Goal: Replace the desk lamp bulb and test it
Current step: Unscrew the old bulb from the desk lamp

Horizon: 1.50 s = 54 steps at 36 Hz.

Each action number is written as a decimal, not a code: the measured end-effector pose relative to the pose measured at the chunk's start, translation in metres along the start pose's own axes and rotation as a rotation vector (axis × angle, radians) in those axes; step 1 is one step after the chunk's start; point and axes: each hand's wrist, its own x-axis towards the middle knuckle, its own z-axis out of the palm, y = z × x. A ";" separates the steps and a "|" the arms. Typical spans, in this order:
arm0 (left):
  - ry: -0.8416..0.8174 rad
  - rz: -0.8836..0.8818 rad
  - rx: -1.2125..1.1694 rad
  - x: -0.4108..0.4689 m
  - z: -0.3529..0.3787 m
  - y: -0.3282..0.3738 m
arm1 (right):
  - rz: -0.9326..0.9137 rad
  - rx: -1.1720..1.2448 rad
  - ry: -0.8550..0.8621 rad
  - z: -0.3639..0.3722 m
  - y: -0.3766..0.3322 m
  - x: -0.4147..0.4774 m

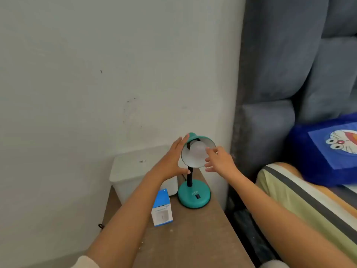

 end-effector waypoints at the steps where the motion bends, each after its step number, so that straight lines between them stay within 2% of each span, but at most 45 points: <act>1: 0.006 0.031 -0.017 0.002 0.001 0.000 | 0.085 0.095 -0.036 0.002 0.000 0.004; 4: 0.009 0.054 -0.045 0.010 0.005 -0.003 | 0.251 0.332 -0.142 0.008 -0.005 0.012; 8: 0.043 0.102 -0.066 0.017 0.011 -0.011 | 0.312 0.524 -0.246 0.016 -0.005 0.023; 10: 0.061 0.099 -0.071 0.017 0.013 -0.014 | 0.258 0.458 -0.214 0.018 -0.001 0.028; 13: 0.043 0.098 -0.061 0.017 0.013 -0.017 | 0.094 0.128 -0.079 0.019 0.003 0.033; 16: 0.038 0.105 -0.069 0.017 0.012 -0.018 | -0.002 -0.008 -0.053 0.021 0.006 0.034; 17: 0.042 0.107 -0.071 0.017 0.011 -0.018 | 0.018 0.001 -0.061 0.021 0.006 0.034; 20: 0.048 0.121 -0.079 0.017 0.012 -0.019 | 0.155 0.226 -0.137 0.024 0.004 0.034; 23: 0.045 0.123 -0.097 0.016 0.013 -0.021 | -0.003 0.007 -0.003 0.027 0.005 0.032; 25: 0.047 0.127 -0.113 0.016 0.014 -0.021 | -0.098 -0.043 0.046 0.032 0.006 0.029; 29: 0.053 0.120 -0.116 0.015 0.013 -0.021 | -0.014 0.008 0.022 0.034 0.007 0.025; 32: 0.050 0.121 -0.121 0.015 0.013 -0.020 | -0.140 -0.049 0.086 0.034 0.008 0.026; 34: 0.053 0.124 -0.125 0.015 0.013 -0.020 | -0.170 -0.017 0.068 0.036 0.009 0.025; 38: 0.058 0.116 -0.131 0.015 0.015 -0.020 | 0.013 0.126 -0.019 0.036 0.007 0.026; 42: 0.057 0.111 -0.133 0.014 0.014 -0.021 | -0.112 0.042 0.086 0.036 0.007 0.026; 46: 0.051 0.098 -0.138 0.015 0.014 -0.021 | -0.046 0.083 0.033 0.037 0.009 0.028; 51: 0.050 0.107 -0.137 0.014 0.014 -0.021 | -0.277 -0.039 0.116 0.040 0.014 0.028; 54: 0.054 0.104 -0.140 0.014 0.014 -0.020 | -0.185 0.017 0.078 0.040 0.015 0.029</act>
